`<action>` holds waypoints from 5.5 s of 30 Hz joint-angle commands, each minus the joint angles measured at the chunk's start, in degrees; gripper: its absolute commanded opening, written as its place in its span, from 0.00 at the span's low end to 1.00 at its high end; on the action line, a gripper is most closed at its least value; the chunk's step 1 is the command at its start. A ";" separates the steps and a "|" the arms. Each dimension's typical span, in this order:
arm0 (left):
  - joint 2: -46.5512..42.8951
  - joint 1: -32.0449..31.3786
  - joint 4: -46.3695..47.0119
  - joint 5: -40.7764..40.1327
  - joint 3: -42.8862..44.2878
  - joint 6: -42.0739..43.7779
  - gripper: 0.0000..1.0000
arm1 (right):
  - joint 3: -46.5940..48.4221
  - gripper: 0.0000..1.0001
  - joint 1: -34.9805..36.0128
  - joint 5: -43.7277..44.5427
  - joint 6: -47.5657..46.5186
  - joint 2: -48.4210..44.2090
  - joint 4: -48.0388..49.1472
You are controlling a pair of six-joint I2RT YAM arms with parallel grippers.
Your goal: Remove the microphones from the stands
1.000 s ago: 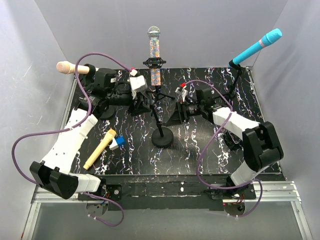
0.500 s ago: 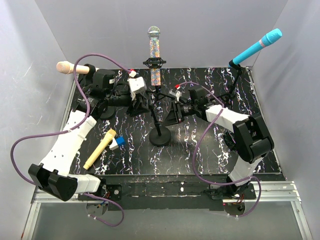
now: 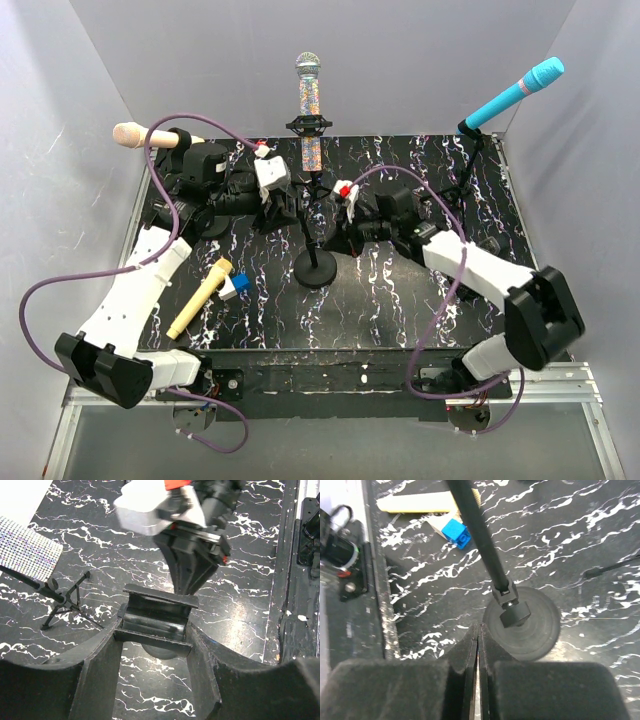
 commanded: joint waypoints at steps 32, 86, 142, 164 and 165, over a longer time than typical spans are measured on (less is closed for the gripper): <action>-1.72 -2.22 5.58 -2.40 -8.32 -8.43 0.98 | -8.77 0.31 -4.09 9.85 -6.04 -26.88 -23.11; 2.15 -0.47 -9.54 -29.55 -4.02 6.86 0.09 | -14.05 0.33 -6.11 9.14 -5.86 -30.58 -18.28; 21.85 10.79 14.92 -21.15 18.83 -16.09 0.85 | -4.74 0.34 -7.60 9.93 -7.79 -23.99 -20.21; 18.67 5.26 16.32 -8.03 20.58 18.53 0.60 | -2.35 0.34 -7.61 8.79 -5.86 -23.28 -21.63; 19.28 4.73 16.58 -8.29 21.02 18.54 0.58 | -2.79 0.34 -7.69 8.79 -5.77 -23.54 -21.62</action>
